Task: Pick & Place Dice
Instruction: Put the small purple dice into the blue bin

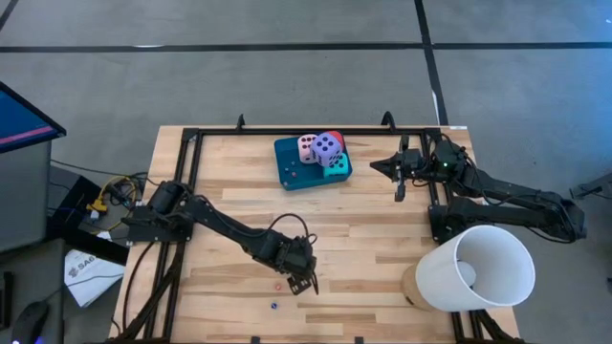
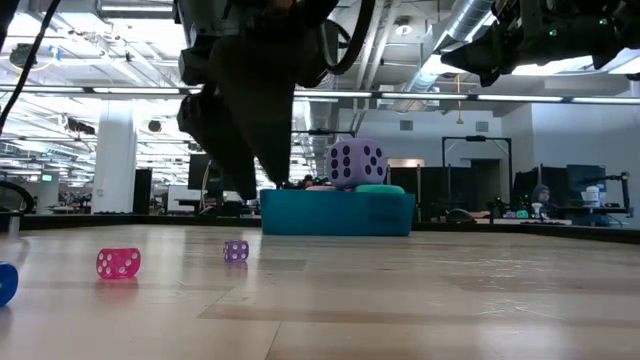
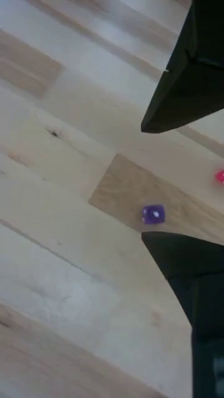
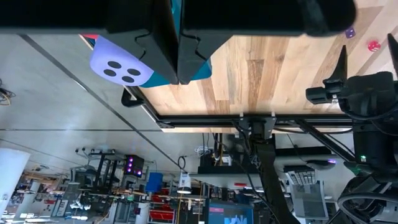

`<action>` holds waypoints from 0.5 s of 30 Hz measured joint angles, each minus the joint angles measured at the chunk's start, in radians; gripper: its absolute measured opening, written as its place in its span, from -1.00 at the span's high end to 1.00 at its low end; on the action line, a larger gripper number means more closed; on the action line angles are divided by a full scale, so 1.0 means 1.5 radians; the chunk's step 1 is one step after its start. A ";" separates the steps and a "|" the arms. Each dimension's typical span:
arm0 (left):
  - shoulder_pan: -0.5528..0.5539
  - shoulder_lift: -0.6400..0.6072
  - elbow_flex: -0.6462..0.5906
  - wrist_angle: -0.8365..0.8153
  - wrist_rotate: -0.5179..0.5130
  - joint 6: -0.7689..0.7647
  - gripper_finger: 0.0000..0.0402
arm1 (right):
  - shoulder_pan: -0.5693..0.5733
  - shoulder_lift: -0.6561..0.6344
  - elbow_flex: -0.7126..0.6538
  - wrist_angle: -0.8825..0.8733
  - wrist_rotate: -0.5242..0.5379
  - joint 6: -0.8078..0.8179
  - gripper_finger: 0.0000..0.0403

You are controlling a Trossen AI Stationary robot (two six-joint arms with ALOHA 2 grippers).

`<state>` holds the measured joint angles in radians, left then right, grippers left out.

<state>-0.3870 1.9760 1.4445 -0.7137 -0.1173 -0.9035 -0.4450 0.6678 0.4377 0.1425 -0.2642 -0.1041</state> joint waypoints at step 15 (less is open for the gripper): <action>-0.001 0.015 -0.001 -0.015 -0.021 0.004 -0.07 | 0.000 0.000 0.000 0.000 0.000 0.000 1.00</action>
<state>-0.3884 1.9991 1.4437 -0.7366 -0.1493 -0.8982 -0.4450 0.6677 0.4377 0.1429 -0.2642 -0.1041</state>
